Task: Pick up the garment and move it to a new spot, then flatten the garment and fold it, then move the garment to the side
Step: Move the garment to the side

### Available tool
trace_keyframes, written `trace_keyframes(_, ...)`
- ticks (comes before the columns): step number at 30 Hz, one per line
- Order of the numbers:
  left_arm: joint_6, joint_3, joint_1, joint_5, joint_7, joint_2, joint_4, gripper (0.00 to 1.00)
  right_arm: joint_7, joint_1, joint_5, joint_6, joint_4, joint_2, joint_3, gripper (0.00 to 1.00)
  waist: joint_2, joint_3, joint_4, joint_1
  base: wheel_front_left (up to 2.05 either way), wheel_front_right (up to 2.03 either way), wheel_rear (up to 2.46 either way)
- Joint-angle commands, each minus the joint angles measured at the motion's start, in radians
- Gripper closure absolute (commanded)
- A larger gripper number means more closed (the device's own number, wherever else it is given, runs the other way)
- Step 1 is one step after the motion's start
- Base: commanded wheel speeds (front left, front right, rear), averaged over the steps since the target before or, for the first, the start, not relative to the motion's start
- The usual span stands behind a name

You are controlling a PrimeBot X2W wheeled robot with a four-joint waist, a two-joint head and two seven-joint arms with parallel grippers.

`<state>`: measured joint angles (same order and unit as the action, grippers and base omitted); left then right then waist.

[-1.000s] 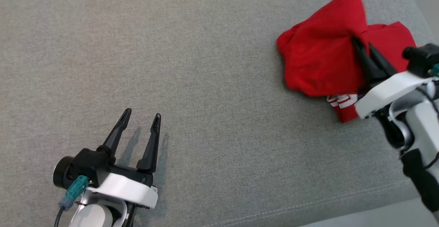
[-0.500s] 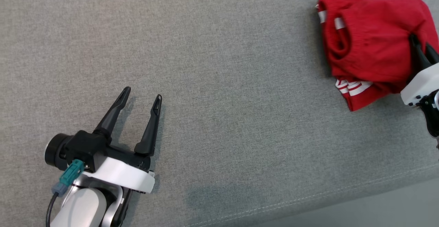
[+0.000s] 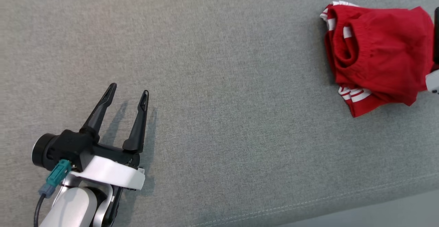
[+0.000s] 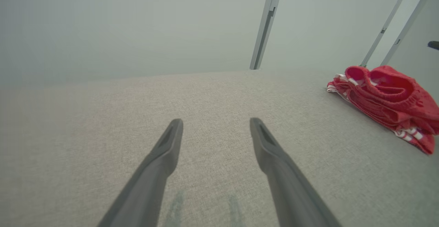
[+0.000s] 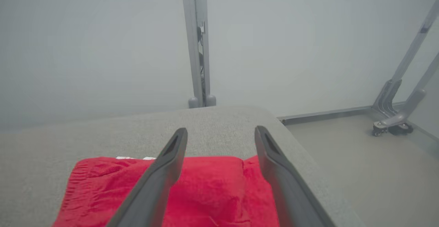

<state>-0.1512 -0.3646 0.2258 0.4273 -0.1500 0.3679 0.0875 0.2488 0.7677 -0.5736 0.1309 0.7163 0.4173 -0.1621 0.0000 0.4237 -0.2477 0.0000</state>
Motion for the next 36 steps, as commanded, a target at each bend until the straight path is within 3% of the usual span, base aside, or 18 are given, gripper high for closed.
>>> trace_keyframes(1, -0.007, 0.041, -0.002, 0.008, -0.011, 0.02, 0.025, 0.0, 0.013, -0.072, 0.028, 0.0, -0.058, 0.013, 0.012, 0.0, 0.0, -0.036, 0.01, 0.0, 0.0, 0.0, 0.0)
trace_keyframes(7, -0.038, 0.071, -0.051, 0.032, -0.028, 0.015, 0.031, 0.0, 0.013, -0.312, 0.2, 0.0, -0.451, -0.114, 0.145, 0.0, 0.0, -0.128, 0.072, 0.0, 0.0, 0.0, 0.0)
trace_keyframes(12, -0.053, 0.083, -0.094, 0.053, -0.044, 0.0, 0.022, 0.0, 0.013, -0.498, 0.316, 0.0, -0.628, -0.23, 0.163, 0.0, 0.0, -0.196, 0.146, 0.0, 0.0, 0.0, 0.0)
trace_keyframes(20, -0.054, 0.068, -0.168, 0.08, -0.054, -0.02, -0.017, 0.0, -0.009, -0.744, 0.434, 0.0, -0.708, -0.334, 0.192, 0.0, 0.0, -0.298, 0.224, 0.0, 0.0, 0.0, 0.0)
trace_keyframes(28, -0.041, 0.053, -0.222, 0.108, -0.051, -0.027, -0.065, 0.0, -0.035, -0.88, 0.473, 0.0, -0.766, -0.36, 0.22, 0.0, 0.0, -0.367, 0.248, 0.0, 0.0, 0.0, 0.0)
trace_keyframes(36, -0.035, 0.047, -0.239, 0.124, -0.046, -0.027, -0.088, 0.0, -0.066, -0.915, 0.476, 0.0, -0.806, -0.365, 0.222, 0.0, 0.0, -0.394, 0.254, 0.0, 0.0, 0.0, 0.0)
